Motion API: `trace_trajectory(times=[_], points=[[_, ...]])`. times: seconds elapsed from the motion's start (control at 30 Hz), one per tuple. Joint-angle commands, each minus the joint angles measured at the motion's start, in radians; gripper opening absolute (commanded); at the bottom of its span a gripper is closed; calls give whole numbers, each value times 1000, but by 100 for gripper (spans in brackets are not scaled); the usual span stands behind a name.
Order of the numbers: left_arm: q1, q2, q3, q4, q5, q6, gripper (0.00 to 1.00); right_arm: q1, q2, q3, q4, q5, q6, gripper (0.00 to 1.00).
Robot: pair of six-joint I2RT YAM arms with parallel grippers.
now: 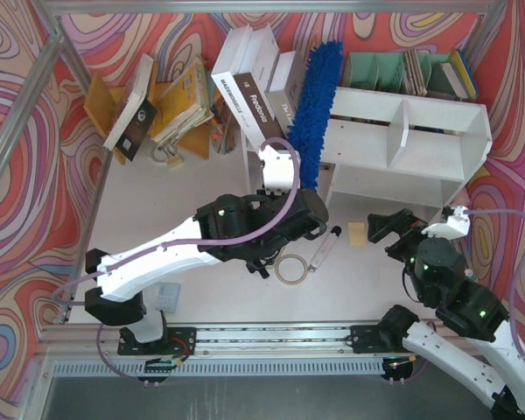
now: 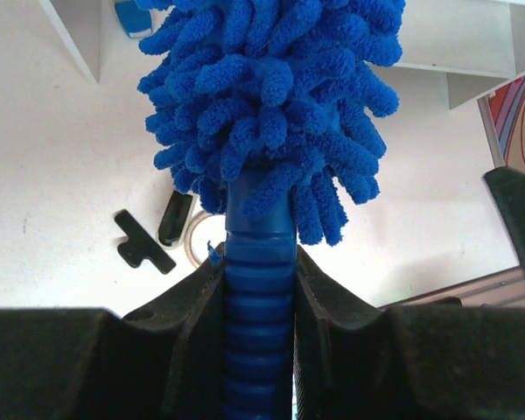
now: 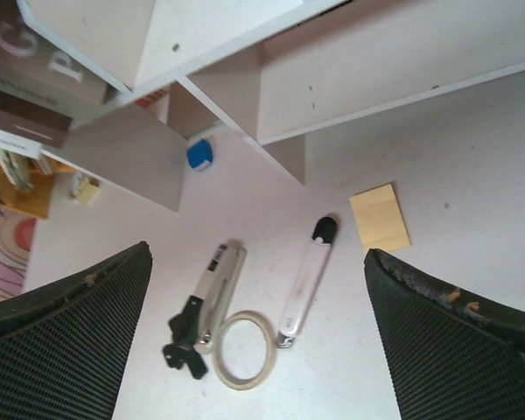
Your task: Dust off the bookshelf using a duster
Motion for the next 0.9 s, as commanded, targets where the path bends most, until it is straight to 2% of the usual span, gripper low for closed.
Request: trace_trajectory(times=[0.0, 0.17, 0.43, 0.87], points=[[24, -57, 5, -14, -110, 30, 0, -1, -35, -67, 88, 0, -125, 95], [25, -60, -39, 19, -74, 28, 0, -1, -86, -147, 131, 38, -216, 99], [26, -22, -98, 79, 17, 17, 0, -1, -99, -188, 131, 65, -183, 99], [28, -115, -30, 104, -132, 158, 0, -1, -78, -217, 123, 76, -153, 99]])
